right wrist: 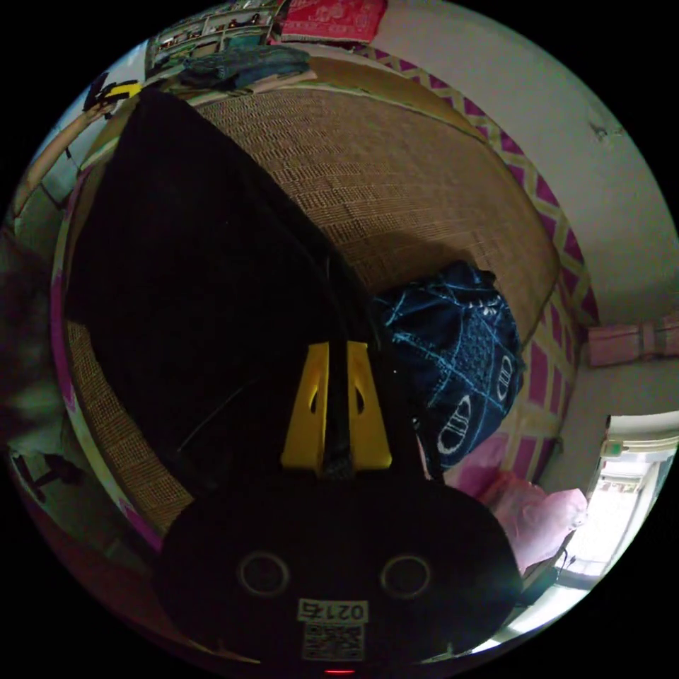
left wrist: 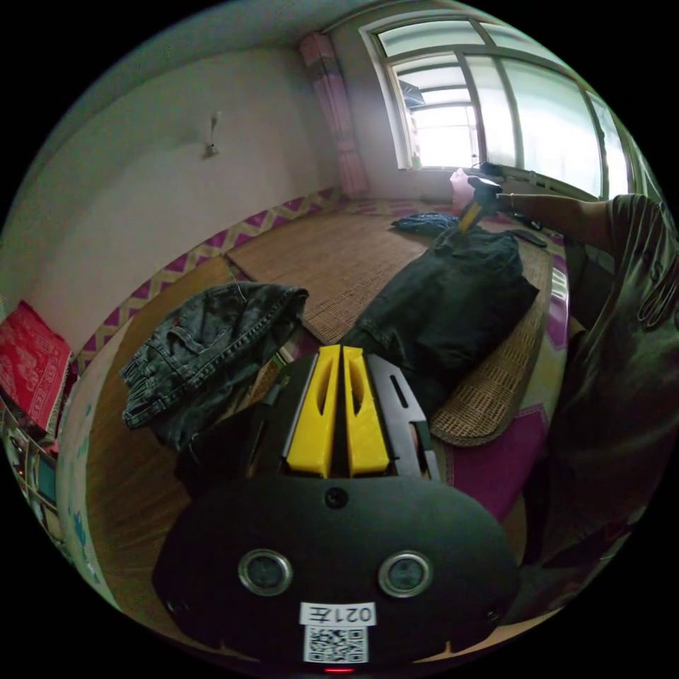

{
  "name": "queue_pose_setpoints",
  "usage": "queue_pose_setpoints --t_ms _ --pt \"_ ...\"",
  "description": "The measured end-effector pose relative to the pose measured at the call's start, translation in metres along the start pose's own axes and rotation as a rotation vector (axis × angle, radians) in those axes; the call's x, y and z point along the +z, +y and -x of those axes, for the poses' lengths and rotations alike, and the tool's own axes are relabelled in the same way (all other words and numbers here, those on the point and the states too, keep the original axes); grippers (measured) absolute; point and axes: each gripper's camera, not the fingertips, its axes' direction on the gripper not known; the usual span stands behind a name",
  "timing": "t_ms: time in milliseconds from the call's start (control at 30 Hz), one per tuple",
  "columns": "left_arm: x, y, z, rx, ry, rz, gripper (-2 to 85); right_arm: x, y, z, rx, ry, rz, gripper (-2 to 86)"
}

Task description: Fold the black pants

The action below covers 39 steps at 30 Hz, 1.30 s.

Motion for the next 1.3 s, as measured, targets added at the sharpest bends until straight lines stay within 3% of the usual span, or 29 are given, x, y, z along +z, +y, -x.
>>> queue_pose_setpoints --t_ms 100,267,333,533,800,933,1100,1167,1233,1300 --pt "-0.024 0.002 -0.009 0.009 0.001 -0.006 -0.9 -0.017 0.006 -0.001 -0.005 -0.020 0.018 -0.6" --pt "-0.069 0.011 -0.023 0.023 -0.001 -0.027 -0.9 -0.122 0.060 0.031 0.007 0.053 -0.198 -0.9" --pt "-0.100 0.025 -0.031 0.011 0.006 -0.056 -0.9 -0.188 0.107 0.065 0.023 0.081 -0.329 -1.0" --pt "-0.190 0.090 -0.057 -0.068 0.135 -0.182 -0.9 -0.304 0.232 0.168 0.078 0.105 -0.448 -1.0" --pt "-0.201 0.180 -0.097 -0.213 0.278 -0.082 -0.9 -0.286 0.312 0.237 0.194 -0.093 -0.354 -0.9" --pt "-0.212 0.219 -0.091 -0.354 0.288 -0.147 -0.9 -0.274 0.334 0.236 0.303 -0.155 -0.384 -0.6" --pt "-0.265 0.258 -0.057 -0.549 0.186 -0.272 -0.7 -0.286 0.344 0.231 0.360 -0.193 -0.309 2.1" --pt "-0.291 0.271 -0.043 -0.663 -0.004 -0.296 -0.2 -0.308 0.351 0.228 0.343 -0.213 -0.311 2.5" --pt "-0.306 0.271 -0.027 -0.708 -0.246 -0.198 2.1 -0.348 0.368 0.214 0.348 -0.242 -0.387 2.5" --pt "-0.298 0.263 -0.012 -0.705 -0.305 -0.068 3.0 -0.379 0.377 0.204 0.382 -0.189 -0.480 2.2"
